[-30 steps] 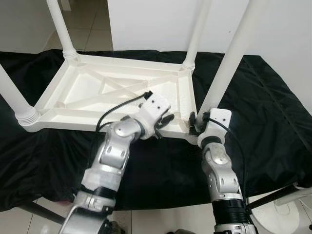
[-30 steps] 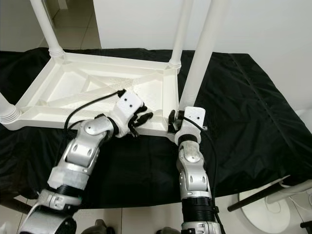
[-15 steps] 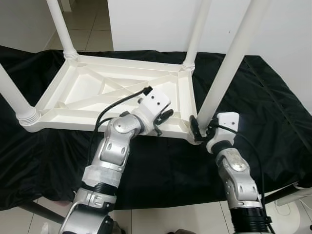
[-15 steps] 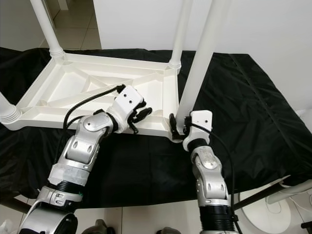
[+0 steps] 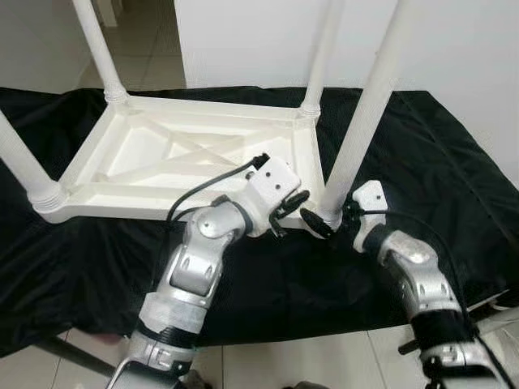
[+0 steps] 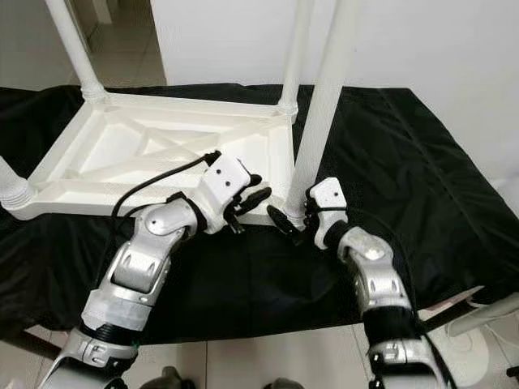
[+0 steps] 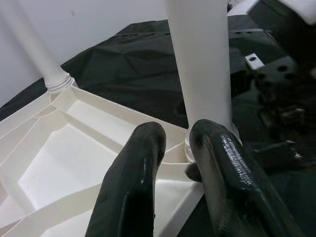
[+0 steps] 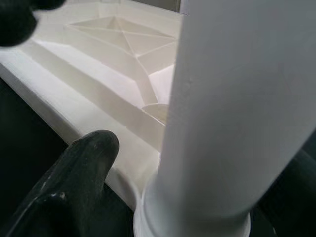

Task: Building children table

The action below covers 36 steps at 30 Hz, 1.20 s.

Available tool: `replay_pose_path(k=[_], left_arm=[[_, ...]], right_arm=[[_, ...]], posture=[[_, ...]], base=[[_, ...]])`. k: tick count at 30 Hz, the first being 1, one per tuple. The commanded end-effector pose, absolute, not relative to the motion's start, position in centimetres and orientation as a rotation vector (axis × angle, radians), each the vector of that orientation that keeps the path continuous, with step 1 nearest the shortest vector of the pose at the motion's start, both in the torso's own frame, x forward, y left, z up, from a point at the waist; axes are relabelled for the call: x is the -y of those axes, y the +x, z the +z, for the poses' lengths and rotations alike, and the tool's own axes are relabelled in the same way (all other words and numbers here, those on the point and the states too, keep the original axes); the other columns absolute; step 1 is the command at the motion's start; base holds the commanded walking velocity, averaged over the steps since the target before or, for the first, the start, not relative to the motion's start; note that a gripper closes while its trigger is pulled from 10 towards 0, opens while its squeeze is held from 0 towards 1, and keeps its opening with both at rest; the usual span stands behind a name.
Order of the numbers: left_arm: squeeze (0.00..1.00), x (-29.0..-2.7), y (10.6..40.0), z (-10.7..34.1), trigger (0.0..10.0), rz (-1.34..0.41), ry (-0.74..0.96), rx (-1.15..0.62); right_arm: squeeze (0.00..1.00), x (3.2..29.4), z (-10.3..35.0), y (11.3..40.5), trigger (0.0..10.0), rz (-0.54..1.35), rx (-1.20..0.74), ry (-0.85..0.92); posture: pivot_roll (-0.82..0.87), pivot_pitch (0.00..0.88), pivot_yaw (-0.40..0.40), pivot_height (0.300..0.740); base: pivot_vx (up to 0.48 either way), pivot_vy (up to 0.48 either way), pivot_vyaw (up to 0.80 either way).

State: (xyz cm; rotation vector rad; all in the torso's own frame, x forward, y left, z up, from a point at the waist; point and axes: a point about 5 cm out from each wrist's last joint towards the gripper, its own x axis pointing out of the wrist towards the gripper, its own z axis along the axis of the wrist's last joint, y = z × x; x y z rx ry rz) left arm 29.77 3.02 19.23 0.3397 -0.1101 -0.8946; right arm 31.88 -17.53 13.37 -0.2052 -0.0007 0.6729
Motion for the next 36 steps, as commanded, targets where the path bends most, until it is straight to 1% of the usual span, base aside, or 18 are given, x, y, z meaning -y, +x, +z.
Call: replay_pose_path(k=[1, 3, 4, 6, 7, 8, 9, 19, 20, 21, 22, 23, 27, 28, 30, 31, 33, 36], left_arm=[[0.0, -2.9, 29.7, 19.7, 10.0, -0.91, 0.346, 0.133], [0.0, -2.9, 29.8, 19.9, 10.0, -0.91, 0.354, 0.138], [0.0, -3.0, 29.9, 20.0, 10.0, -0.908, 0.361, 0.143], [0.0, -3.0, 30.0, 20.1, 10.0, -0.905, 0.368, 0.146], [0.0, -3.1, 30.1, 20.1, 10.0, -0.9, 0.372, 0.147], [0.0, -3.1, 30.1, 20.1, 10.0, -0.9, 0.372, 0.147], [0.0, -3.1, 30.1, 20.2, 10.0, -0.891, 0.369, 0.152], [0.0, -2.9, 30.2, 19.7, 10.0, -0.85, 0.372, 0.139], [0.0, -2.9, 30.3, 19.9, 10.0, -0.84, 0.34, 0.143], [0.0, -2.9, 30.3, 19.9, 10.0, -0.84, 0.34, 0.143], [0.0, -3.0, 30.5, 20.1, 10.0, -0.815, 0.329, 0.143], [0.0, -3.0, 30.5, 20.1, 10.0, -0.815, 0.329, 0.143], [0.0, -3.6, 31.4, 20.1, 10.0, -0.746, 0.331, 0.125], [0.0, -3.6, 31.4, 20.1, 10.0, -0.746, 0.331, 0.125], [0.0, -3.8, 31.6, 20.0, 10.0, -0.726, 0.338, 0.121], [0.0, -3.8, 31.6, 20.0, 10.0, -0.726, 0.338, 0.121], [0.0, -4.0, 31.7, 20.0, 10.0, -0.715, 0.34, 0.121], [0.0, -4.8, 32.4, 19.8, 10.0, -0.646, 0.327, 0.101]], right_arm=[[0.0, 17.7, 13.1, 32.3, 10.0, 0.693, -0.016, -0.247], [0.0, 17.7, 13.3, 32.7, 10.0, 0.704, -0.009, -0.264], [0.0, 17.7, 13.4, 33.0, 5.4, 0.715, -0.007, -0.264], [0.0, 17.6, 13.4, 33.2, 5.4, 0.726, -0.009, -0.264], [0.0, 17.5, 13.5, 33.4, 3.4, 0.73, -0.003, -0.268], [0.0, 17.5, 13.5, 33.4, 3.4, 0.73, -0.003, -0.268], [0.0, 17.2, 13.3, 33.6, 0.0, 0.746, 0.0, -0.267], [0.0, 16.8, 12.4, 34.0, 0.0, 0.739, -0.032, -0.257], [0.0, 16.9, 12.2, 33.9, 3.4, 0.701, -0.027, -0.232], [0.0, 16.9, 12.2, 33.9, 3.4, 0.701, -0.027, -0.232], [0.0, 17.2, 12.3, 33.8, 10.0, 0.641, -0.014, -0.195], [0.0, 17.2, 12.3, 33.8, 10.0, 0.641, -0.014, -0.195], [0.0, 17.2, 12.4, 33.6, 10.0, 0.517, -0.006, -0.154], [0.0, 17.2, 12.4, 33.6, 10.0, 0.517, -0.006, -0.154], [0.0, 17.0, 12.6, 33.4, 10.0, 0.436, 0.009, -0.133], [0.0, 17.0, 12.6, 33.4, 10.0, 0.436, 0.009, -0.133], [0.0, 16.6, 12.7, 33.2, 10.0, 0.408, 0.023, -0.132], [0.0, 14.9, 13.0, 32.6, 10.0, 0.274, 0.048, -0.092]], posture=[[-0.06, 0.0, 0.021, 0.74], [-0.06, 0.0, 0.017, 0.74], [-0.06, 0.0, 0.013, 0.74], [-0.06, 0.0, 0.013, 0.74], [-0.06, 0.0, 0.009, 0.74], [-0.06, 0.0, 0.009, 0.74], [-0.05, 0.0, 0.004, 0.74], [-0.07, 0.0, 0.004, 0.74], [-0.08, 0.0, 0.005, 0.74], [-0.08, 0.0, 0.005, 0.74], [-0.08, 0.003, 0.005, 0.74], [-0.08, 0.003, 0.005, 0.74], [-0.09, 0.011, 0.003, 0.74], [-0.09, 0.011, 0.003, 0.74], [-0.09, 0.012, 0.004, 0.74], [-0.09, 0.012, 0.004, 0.74], [-0.09, 0.012, 0.006, 0.74], [-0.08, 0.001, 0.006, 0.74]], base=[[0.0, 0.0, 0.0], [0.0, 0.0, 0.0], [0.0, 0.0, 0.0], [0.0, 0.0, 0.0], [0.0, 0.0, 0.0], [0.0, 0.0, 0.0], [0.0, 0.0, 0.0], [0.0, 0.0, 0.0], [0.0, 0.0, 0.0], [0.0, 0.0, 0.0], [0.0, 0.0, 0.0], [0.0, 0.0, 0.0], [0.0, 0.0, 0.0], [0.0, 0.0, 0.0], [0.0, 0.0, 0.0], [0.0, 0.0, 0.0], [0.0, 0.0, 0.0], [0.0, 0.0, 0.0]])
